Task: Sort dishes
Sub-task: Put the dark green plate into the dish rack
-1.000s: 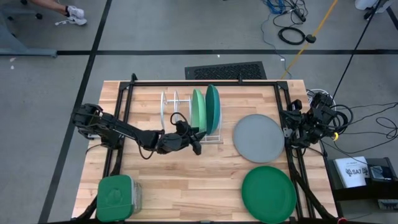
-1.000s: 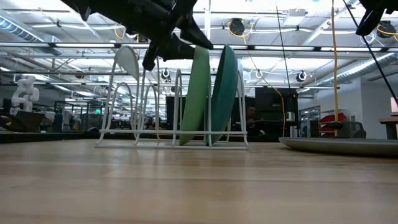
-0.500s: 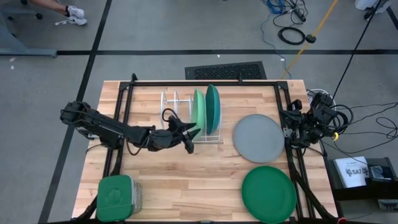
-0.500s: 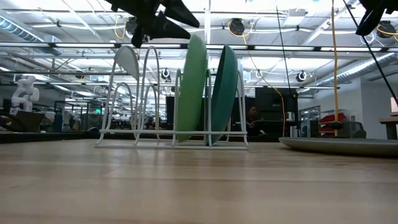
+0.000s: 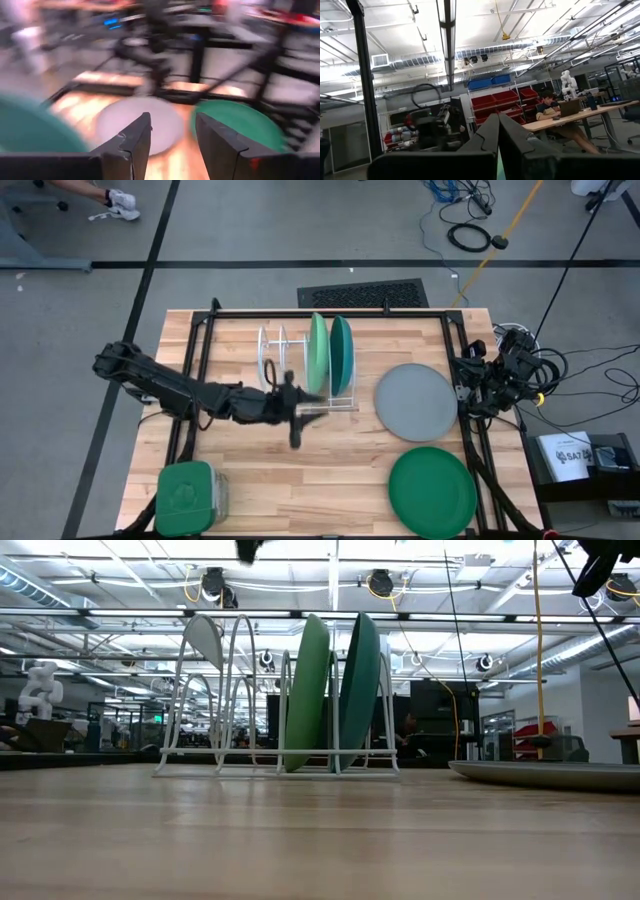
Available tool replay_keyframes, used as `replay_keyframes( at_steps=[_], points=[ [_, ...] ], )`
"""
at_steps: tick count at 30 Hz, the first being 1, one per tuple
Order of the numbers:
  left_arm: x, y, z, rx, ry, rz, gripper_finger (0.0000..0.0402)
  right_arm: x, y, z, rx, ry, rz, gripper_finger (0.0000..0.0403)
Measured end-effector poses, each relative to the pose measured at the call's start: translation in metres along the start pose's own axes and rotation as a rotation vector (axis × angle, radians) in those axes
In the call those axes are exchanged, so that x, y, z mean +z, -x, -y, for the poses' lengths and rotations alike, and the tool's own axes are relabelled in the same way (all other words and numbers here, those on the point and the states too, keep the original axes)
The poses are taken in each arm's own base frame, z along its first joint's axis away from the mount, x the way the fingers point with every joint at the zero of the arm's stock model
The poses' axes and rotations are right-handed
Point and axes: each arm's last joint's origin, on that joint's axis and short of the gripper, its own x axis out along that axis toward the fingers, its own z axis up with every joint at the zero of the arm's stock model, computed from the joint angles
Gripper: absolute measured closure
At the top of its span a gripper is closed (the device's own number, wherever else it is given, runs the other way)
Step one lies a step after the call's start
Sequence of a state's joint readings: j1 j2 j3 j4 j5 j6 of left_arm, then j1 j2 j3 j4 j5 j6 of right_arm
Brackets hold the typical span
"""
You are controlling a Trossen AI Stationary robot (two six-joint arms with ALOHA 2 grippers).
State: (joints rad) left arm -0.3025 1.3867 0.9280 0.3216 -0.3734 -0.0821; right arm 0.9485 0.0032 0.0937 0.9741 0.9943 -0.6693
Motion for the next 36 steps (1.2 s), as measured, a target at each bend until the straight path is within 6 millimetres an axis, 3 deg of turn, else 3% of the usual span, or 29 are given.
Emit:
replay_keyframes(
  at_steps=[6,15,22,27,36],
  points=[
    [-0.011,-0.015,0.037,-0.137,-0.326,-0.020,0.0247,0.000,0.000,0.000,0.000,0.005,0.000,0.0403],
    [-0.032,-0.077,0.085,-0.258,-0.742,-0.092,0.0247,0.001,0.000,0.001,-0.007,0.013,0.009,0.0403],
    [-0.039,-0.130,0.090,-0.318,-0.924,-0.300,0.0247,0.002,0.000,0.001,-0.009,0.010,0.011,0.0403],
    [-0.047,-0.149,0.101,-0.442,-1.094,-0.351,0.0247,0.002,0.000,0.001,-0.009,0.010,0.011,0.0403],
    [-0.084,-0.178,0.112,-0.583,-1.284,-0.304,0.0247,0.002,0.000,0.001,-0.009,0.008,0.012,0.0403]
  ],
)
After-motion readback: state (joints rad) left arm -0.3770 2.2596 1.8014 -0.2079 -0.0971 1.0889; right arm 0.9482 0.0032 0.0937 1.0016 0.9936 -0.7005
